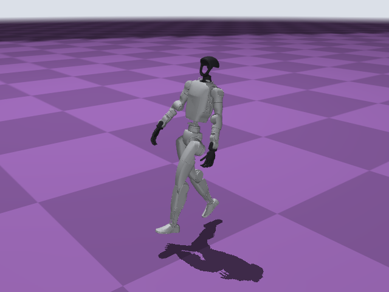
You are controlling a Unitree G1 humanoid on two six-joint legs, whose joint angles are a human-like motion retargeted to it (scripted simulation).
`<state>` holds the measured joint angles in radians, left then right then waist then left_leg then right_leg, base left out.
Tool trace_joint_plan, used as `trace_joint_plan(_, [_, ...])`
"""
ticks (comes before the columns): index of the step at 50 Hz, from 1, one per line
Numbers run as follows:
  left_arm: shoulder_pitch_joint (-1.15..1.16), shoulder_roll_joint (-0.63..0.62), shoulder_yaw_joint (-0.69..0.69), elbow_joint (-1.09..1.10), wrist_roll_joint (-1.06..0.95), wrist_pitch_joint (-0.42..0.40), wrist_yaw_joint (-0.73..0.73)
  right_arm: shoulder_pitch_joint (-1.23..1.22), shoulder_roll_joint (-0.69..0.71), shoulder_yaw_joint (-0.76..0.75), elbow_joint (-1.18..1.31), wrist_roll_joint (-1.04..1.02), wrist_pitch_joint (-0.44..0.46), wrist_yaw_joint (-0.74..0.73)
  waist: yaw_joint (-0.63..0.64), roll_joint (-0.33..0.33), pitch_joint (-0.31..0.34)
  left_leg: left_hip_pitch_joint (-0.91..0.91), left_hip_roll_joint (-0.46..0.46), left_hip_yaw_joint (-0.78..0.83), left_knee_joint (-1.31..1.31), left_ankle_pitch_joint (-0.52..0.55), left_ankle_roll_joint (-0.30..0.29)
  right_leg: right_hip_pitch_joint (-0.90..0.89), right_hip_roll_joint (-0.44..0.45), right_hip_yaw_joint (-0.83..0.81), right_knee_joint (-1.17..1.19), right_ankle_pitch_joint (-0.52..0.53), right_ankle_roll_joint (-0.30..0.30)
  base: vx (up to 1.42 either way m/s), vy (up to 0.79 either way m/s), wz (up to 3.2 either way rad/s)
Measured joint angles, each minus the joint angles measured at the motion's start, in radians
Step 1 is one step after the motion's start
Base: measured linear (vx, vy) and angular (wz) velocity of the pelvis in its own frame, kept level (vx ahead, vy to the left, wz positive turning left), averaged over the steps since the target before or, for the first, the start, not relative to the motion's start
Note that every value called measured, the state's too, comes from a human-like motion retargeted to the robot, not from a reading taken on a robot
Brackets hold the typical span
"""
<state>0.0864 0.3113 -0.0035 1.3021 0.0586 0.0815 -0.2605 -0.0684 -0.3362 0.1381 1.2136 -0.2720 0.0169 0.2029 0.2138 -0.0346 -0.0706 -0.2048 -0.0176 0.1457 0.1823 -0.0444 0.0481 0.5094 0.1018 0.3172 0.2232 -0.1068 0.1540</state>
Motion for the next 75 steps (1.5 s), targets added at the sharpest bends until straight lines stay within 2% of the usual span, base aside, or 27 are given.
trace_joint_plan(5, [-0.010, -0.005, -0.014, -0.002, -0.016, 0.011, 0.014, -0.025, -0.017, -0.017, 0.018, -0.010, 0.014, -0.016, 0.007, 0.004, 0.021, -0.048, -0.011, -0.010, -0.024, 0.061, -0.017, -0.013, -0.019, 0.047, -0.036, -0.010, 0.001, 0.37, 0.08, -0.27])
trace_joint_plan(10, [-0.009, -0.013, -0.057, -0.012, -0.067, 0.007, 0.023, -0.065, -0.034, -0.006, 0.006, -0.007, 0.022, -0.036, 0.038, -0.011, 0.060, -0.090, -0.054, -0.038, -0.057, 0.033, -0.006, -0.051, -0.077, 0.111, -0.095, -0.007, 0.018, 0.42, 0.13, -0.41])
trace_joint_plan(12, [-0.003, -0.013, -0.075, -0.017, -0.076, -0.002, 0.026, -0.077, -0.038, 0.003, -0.010, -0.004, 0.022, -0.043, 0.048, -0.020, 0.080, -0.093, -0.071, -0.033, -0.070, 0.002, 0.012, -0.061, -0.089, 0.179, -0.100, 0.077, 0.035, 0.49, 0.16, -0.26])
trace_joint_plan(13, [0.004, -0.013, -0.084, -0.018, -0.066, -0.009, 0.029, -0.078, -0.037, 0.005, -0.019, -0.008, 0.022, -0.043, 0.050, -0.025, 0.089, -0.088, -0.081, -0.031, -0.079, -0.011, 0.026, -0.054, -0.082, 0.266, -0.091, 0.201, 0.055, 0.52, 0.17, -0.23])
trace_joint_plan(14, [0.008, -0.011, -0.088, -0.019, -0.077, -0.014, 0.027, -0.081, -0.037, 0.010, -0.032, -0.003, 0.021, -0.046, 0.060, -0.029, 0.098, -0.087, -0.085, -0.022, -0.087, -0.024, 0.030, -0.066, -0.095, 0.263, -0.095, 0.214, 0.071, 0.51, 0.17, -0.37])
trace_joint_plan(15, [0.010, -0.010, -0.090, -0.021, -0.099, -0.017, 0.021, -0.087, -0.037, 0.016, -0.047, 0.006, 0.019, -0.051, 0.073, -0.032, 0.107, -0.087, -0.086, -0.009, -0.093, -0.035, 0.031, -0.089, -0.118, 0.215, -0.106, 0.172, 0.086, 0.51, 0.16, -0.29])
trace_joint_plan(17, [0.008, 0.001, -0.101, -0.021, -0.143, -0.022, 0.012, -0.095, -0.033, 0.020, -0.080, 0.033, 0.016, -0.057, 0.069, -0.036, 0.124, -0.072, -0.092, -0.019, -0.108, -0.050, 0.026, -0.125, -0.107, 0.189, -0.058, 0.198, 0.108, 0.57, 0.08, 0.12])
trace_joint_plan(20, [0.020, 0.021, -0.110, -0.021, -0.150, -0.035, 0.002, -0.084, -0.017, 0.017, -0.124, 0.073, 0.002, -0.064, 0.049, -0.012, 0.135, -0.001, -0.066, -0.065, -0.138, -0.070, -0.002, -0.173, -0.027, 0.154, 0.077, 0.339, 0.108, 0.64, -0.01, 0.41])
trace_joint_plan(22, [0.022, 0.033, -0.112, -0.020, -0.144, -0.038, -0.004, -0.072, -0.005, 0.010, -0.146, 0.094, -0.004, -0.067, 0.034, 0.008, 0.119, 0.040, -0.041, -0.095, -0.160, -0.079, -0.021, -0.257, 0.023, 0.078, 0.217, 0.426, 0.108, 0.60, 0.07, 0.37])
trace_joint_plan(23, [0.025, 0.039, -0.111, -0.019, -0.132, -0.036, -0.004, -0.062, 0.002, 0.007, -0.153, 0.103, -0.005, -0.070, 0.027, 0.019, 0.105, 0.058, -0.032, -0.105, -0.169, -0.083, -0.024, -0.311, 0.035, 0.036, 0.297, 0.440, 0.108, 0.55, 0.26, 0.30])
trace_joint_plan(25, [0.029, 0.043, -0.110, -0.018, -0.098, -0.028, -0.003, -0.037, 0.012, 0.002, -0.160, 0.120, -0.007, -0.080, 0.010, 0.037, 0.072, 0.090, -0.040, -0.122, -0.181, -0.090, -0.018, -0.425, 0.020, -0.040, 0.460, 0.374, 0.099, 0.52, 0.37, 0.34])
trace_joint_plan(27, [0.022, 0.052, -0.108, -0.017, -0.058, -0.018, 0.000, -0.007, 0.025, 0.000, -0.155, 0.130, -0.008, -0.088, -0.007, 0.052, 0.043, 0.135, -0.025, -0.141, -0.178, -0.107, -0.031, -0.511, -0.013, -0.174, 0.581, 0.286, 0.008, 0.54, 0.17, 0.46])
trace_joint_plan(30, [-0.020, 0.062, -0.104, -0.014, 0.003, 0.004, 0.004, 0.028, 0.033, -0.004, -0.133, 0.130, -0.001, -0.087, -0.030, 0.064, 0.013, 0.206, -0.020, -0.163, -0.155, -0.133, -0.043, -0.605, -0.125, -0.377, 0.724, 0.178, -0.137, 0.53, 0.09, 0.58])
trace_joint_plan(31, [-0.045, 0.063, -0.103, -0.011, 0.021, 0.012, 0.005, 0.036, 0.033, -0.006, -0.121, 0.126, 0.003, -0.083, -0.038, 0.063, 0.007, 0.228, -0.026, -0.170, -0.143, -0.142, -0.044, -0.625, -0.156, -0.417, 0.756, 0.150, -0.167, 0.51, 0.08, 0.70])
trace_joint_plan(33, [-0.094, 0.062, -0.100, -0.006, 0.053, 0.025, 0.009, 0.054, 0.034, -0.012, -0.097, 0.118, 0.011, -0.072, -0.056, 0.059, -0.004, 0.276, -0.038, -0.187, -0.117, -0.159, -0.045, -0.658, -0.192, -0.461, 0.800, 0.103, -0.200, 0.50, 0.06, 0.78])
trace_joint_plan(36, [-0.168, 0.051, -0.096, -0.001, 0.084, 0.040, 0.018, 0.081, 0.033, -0.026, -0.055, 0.106, 0.022, -0.054, -0.084, 0.052, -0.015, 0.357, -0.059, -0.216, -0.082, -0.187, -0.048, -0.696, -0.198, -0.456, 0.818, 0.058, -0.199, 0.48, 0.04, 0.77])
trace_joint_plan(42, [-0.290, 0.020, -0.107, -0.008, 0.123, 0.052, 0.023, 0.098, 0.022, -0.073, 0.038, 0.098, 0.042, -0.033, -0.146, 0.038, -0.028, 0.525, -0.094, -0.276, -0.033, -0.233, -0.074, -0.747, -0.225, -0.450, 0.761, 0.023, -0.196, 0.44, 0.02, 0.56])
trace_joint_plan(47, [-0.336, 0.013, -0.146, -0.048, 0.157, 0.031, -0.003, 0.098, 0.016, -0.114, 0.097, 0.116, 0.045, -0.033, -0.213, 0.025, -0.040, 0.627, -0.104, -0.318, 0.008, -0.243, -0.096, -0.757, -0.226, -0.455, 0.614, 0.053, -0.174, 0.39, -0.04, 0.53])
trace_joint_plan(57, [-0.340, 0.054, -0.222, -0.188, 0.111, 0.001, -0.035, 0.108, 0.026, -0.145, 0.124, 0.158, 0.066, -0.044, -0.291, -0.037, -0.027, 0.721, -0.141, -0.405, 0.076, -0.254, -0.120, -0.707, -0.233, -0.412, 0.104, 0.290, -0.100, 0.36, -0.10, 0.36])
trace_joint_plan(61, [-0.354, 0.067, -0.239, -0.227, 0.064, 0.006, -0.023, 0.102, 0.028, -0.142, 0.126, 0.154, 0.085, -0.053, -0.307, -0.063, 0.006, 0.739, -0.154, -0.447, 0.080, -0.265, -0.123, -0.691, -0.236, -0.322, -0.061, 0.369, -0.079, 0.38, -0.12, 0.33])
trace_joint_plan(65, [-0.380, 0.066, -0.252, -0.259, 0.022, 0.008, -0.012, 0.098, 0.024, -0.138, 0.115, 0.153, 0.093, -0.057, -0.321, -0.062, 0.042, 0.736, -0.140, -0.486, 0.059, -0.273, -0.120, -0.698, -0.228, -0.253, -0.116, 0.429, -0.076, 0.41, -0.13, 0.38])
trace_joint_plan(70, [-0.402, 0.048, -0.256, -0.297, -0.012, -0.002, -0.002, 0.109, 0.004, -0.123, 0.069, 0.194, 0.073, -0.074, -0.348, -0.004, 0.076, 0.696, -0.067, -0.526, 0.010, -0.260, -0.126, -0.754, -0.195, -0.316, -0.068, 0.271, -0.095, 0.44, -0.17, 0.43])
trace_joint_plan(75, [-0.379, 0.026, -0.267, -0.310, -0.052, -0.027, 0.011, 0.139, -0.018, -0.093, 0.018, 0.228, 0.048, -0.094, -0.378, 0.044, 0.092, 0.614, -0.024, -0.546, 0.030, -0.138, -0.137, -0.793, -0.173, -0.363, -0.053, 0.218, -0.114, 0.48, -0.22, 0.38])
